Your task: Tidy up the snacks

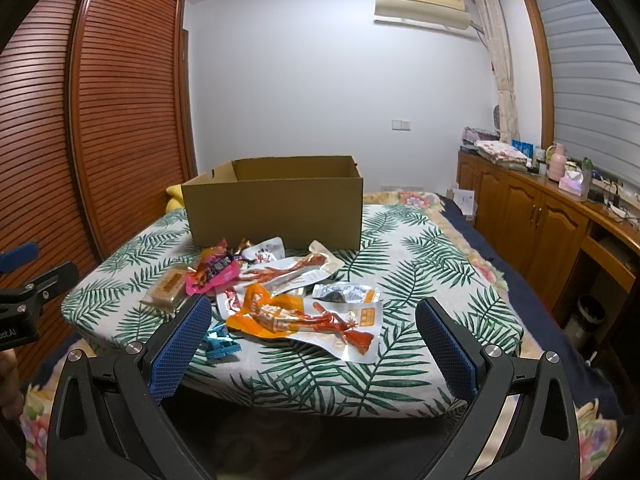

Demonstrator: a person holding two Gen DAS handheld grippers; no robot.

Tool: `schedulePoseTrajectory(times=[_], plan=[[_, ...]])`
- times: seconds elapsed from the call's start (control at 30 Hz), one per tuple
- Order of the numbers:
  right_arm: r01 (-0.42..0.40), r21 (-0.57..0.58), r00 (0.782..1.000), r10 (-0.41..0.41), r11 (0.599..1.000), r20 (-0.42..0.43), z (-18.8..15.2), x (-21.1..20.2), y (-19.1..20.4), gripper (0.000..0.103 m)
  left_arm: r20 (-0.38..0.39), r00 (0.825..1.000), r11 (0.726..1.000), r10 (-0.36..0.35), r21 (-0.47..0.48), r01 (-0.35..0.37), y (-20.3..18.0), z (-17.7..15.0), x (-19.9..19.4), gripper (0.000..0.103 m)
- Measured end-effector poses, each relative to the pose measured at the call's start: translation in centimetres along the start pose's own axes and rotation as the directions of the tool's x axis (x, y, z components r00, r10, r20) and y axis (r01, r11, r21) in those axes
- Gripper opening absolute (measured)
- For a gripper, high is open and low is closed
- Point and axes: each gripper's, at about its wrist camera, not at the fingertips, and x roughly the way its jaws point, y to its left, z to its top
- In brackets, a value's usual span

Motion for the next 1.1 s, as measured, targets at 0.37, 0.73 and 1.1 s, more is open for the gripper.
schedulePoseTrajectory(times=[0.37,0.73,1.1], plan=[[-0.003,0.002,1.0,0.003,1.0,-0.002,0.0,-0.2,0.2,0.103,0.0,1.0,1.0,-0.004,0.0,0.004,-0.2,-0.2,-0.3,0.103],[-0.004,0.005,1.0,0.004,1.0,-0.005,-0.1,-0.2,0.0,0.103,-0.004,1.0,1.0,-0.013,-0.003,0.013,-0.3,-0.4,-0.4,0.103],[-0.015,0.001,1.0,0.015,1.0,-0.024,-0.6,0.3,-0.1,0.103,-0.049,0.999,1.0,-0.018,-0.004,0.018,-0.1,-1.3,0.9,0.103]])
